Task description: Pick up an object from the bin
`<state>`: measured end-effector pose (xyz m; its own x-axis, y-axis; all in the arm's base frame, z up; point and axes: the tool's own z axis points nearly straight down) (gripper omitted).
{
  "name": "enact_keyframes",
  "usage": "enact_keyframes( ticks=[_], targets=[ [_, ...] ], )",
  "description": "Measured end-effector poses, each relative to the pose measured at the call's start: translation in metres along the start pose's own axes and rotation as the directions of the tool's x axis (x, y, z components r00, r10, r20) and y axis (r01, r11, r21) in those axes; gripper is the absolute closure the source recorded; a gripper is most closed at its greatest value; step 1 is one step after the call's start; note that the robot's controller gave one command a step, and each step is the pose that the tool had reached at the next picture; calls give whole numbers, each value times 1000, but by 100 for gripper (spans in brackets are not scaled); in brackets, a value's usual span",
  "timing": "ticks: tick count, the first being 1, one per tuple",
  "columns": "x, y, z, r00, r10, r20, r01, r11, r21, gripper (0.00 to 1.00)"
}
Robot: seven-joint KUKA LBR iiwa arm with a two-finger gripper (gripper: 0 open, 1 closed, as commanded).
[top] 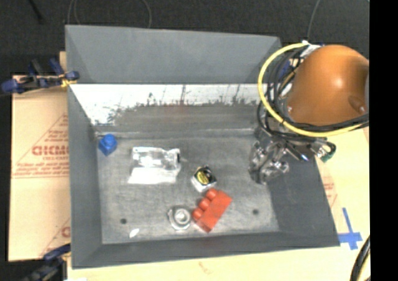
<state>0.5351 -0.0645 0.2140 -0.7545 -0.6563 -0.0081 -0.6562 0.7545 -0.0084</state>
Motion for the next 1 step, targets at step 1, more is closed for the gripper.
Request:
enact_keyframes(
  ticks=[1],
  targets=[
    [-14, 47, 92, 998, -59, -9, 59, 998, -15, 100]
  ],
)
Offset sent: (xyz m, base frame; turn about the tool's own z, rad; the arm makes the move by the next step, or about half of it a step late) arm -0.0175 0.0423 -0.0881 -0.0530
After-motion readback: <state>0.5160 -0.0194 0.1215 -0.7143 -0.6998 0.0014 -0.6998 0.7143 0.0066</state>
